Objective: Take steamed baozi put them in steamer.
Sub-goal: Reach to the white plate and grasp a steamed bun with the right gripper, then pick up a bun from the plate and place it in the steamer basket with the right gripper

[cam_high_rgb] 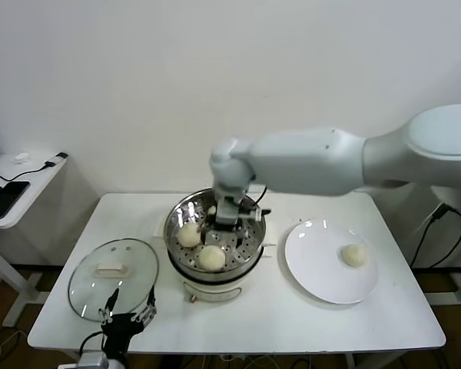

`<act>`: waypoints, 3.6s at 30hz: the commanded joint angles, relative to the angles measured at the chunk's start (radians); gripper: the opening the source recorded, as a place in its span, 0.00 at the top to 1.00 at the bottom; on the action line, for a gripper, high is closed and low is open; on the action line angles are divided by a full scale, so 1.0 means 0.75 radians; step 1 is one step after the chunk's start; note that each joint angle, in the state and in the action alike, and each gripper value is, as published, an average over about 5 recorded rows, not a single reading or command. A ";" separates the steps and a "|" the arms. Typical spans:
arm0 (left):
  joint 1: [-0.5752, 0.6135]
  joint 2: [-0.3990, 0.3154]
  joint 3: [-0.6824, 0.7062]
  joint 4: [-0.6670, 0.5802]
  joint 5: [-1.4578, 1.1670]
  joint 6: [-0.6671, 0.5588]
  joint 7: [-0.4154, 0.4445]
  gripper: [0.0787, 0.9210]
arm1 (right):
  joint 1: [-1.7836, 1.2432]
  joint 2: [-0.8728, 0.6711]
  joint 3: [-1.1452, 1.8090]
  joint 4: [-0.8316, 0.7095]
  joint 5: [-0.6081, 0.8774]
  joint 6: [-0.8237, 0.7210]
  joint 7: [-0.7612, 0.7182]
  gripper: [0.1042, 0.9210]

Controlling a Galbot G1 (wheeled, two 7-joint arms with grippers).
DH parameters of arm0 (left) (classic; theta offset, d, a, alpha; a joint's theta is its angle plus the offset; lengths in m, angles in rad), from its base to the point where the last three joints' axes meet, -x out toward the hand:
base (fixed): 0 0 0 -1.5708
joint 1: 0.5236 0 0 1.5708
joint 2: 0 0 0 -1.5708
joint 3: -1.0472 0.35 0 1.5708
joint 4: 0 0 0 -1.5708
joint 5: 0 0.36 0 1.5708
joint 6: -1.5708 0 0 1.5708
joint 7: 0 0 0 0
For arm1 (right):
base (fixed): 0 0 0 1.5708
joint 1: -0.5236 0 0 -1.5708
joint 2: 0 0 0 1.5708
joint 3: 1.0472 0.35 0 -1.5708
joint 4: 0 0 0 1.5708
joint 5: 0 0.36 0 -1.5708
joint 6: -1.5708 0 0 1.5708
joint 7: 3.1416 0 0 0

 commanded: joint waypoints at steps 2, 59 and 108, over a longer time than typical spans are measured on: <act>0.003 -0.001 -0.001 -0.002 0.001 -0.008 -0.001 0.12 | 0.372 -0.406 -0.277 -0.036 0.494 -0.369 -0.053 0.12; 0.032 -0.025 -0.014 0.045 0.034 -0.004 -0.002 0.12 | -0.738 -0.736 0.308 -0.518 0.037 -0.807 0.104 0.29; -0.012 -0.018 0.015 0.039 0.026 0.000 0.006 0.12 | -0.189 -0.032 -0.201 -0.090 0.961 -1.155 0.391 0.33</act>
